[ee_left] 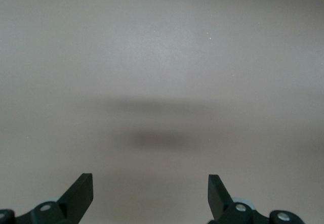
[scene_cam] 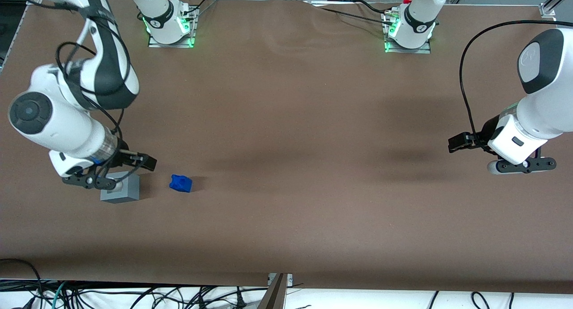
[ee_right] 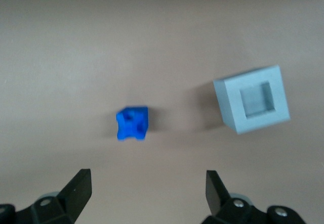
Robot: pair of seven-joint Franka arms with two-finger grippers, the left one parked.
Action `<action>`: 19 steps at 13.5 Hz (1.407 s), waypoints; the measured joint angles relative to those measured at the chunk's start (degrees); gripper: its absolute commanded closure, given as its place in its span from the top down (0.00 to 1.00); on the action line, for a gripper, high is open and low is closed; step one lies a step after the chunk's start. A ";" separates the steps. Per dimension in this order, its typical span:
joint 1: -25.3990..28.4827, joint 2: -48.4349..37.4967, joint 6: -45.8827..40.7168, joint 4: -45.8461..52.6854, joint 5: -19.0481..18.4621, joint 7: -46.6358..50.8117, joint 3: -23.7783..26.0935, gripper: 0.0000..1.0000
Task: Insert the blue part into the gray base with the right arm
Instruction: 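Move the open right gripper over the blue part, then lower the right gripper and close it on the blue part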
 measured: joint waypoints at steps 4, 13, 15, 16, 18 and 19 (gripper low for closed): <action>1.17 5.67 6.16 0.02 2.47 1.96 0.06 1.00; 3.33 12.64 8.71 0.07 3.31 3.73 0.03 1.00; 3.33 13.37 8.76 0.08 3.31 3.73 0.03 1.00; 3.33 13.69 8.93 0.07 3.31 3.73 0.00 1.00; 3.29 14.31 9.39 0.08 3.31 3.73 -0.10 1.00; 3.26 14.59 9.49 0.08 3.31 3.73 -0.16 1.00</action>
